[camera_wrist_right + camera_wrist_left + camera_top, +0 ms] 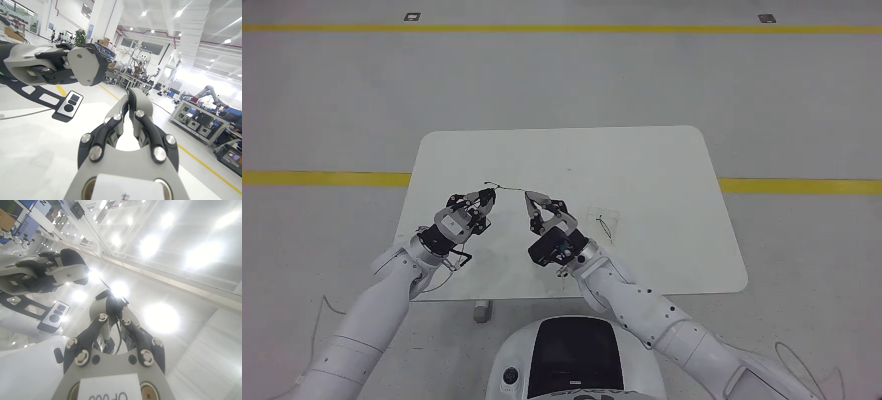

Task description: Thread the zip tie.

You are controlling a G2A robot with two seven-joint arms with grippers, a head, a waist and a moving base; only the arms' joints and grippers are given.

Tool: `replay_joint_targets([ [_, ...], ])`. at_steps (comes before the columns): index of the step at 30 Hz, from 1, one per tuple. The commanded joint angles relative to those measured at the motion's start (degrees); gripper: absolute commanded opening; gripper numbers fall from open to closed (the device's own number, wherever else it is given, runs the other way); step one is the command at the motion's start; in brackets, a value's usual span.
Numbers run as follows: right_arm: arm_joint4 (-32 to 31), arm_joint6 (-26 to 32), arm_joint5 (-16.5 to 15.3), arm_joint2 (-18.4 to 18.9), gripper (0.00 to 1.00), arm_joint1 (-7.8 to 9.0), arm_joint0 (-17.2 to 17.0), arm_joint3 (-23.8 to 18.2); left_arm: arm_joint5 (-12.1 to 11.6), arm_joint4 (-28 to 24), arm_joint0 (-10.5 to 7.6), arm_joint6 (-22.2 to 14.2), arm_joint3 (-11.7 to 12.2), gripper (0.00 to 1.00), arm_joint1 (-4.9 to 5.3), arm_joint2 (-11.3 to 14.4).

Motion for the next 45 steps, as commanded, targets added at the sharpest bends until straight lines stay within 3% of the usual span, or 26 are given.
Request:
replay_joint_targets([
  [1,0.00,0.02,0.05,0.05,0.00,0.08,-0.07,-0.02,0.00,0.00,0.00,0.00,0.00,0.00,0.00,0.00],
  [23,0.00,1.90,-0.33,0.03,0.00,1.07,-0.76,-0.85,0.00,0.00,0.00,0.00,0.00,0.00,0.00,0.00],
  [31,0.00,3.36,-0.52,-3.60,0.00,1.80,1.16,0.66,0.00,0.00,0.00,0.00,0.00,0.00,0.00,0.00],
  [45,0.00,4.06,0.06,-5.08,0.00,2.87,1.65,0.72,0.00,0.00,0.00,0.00,0.00,0.00,0.00,0.00],
])
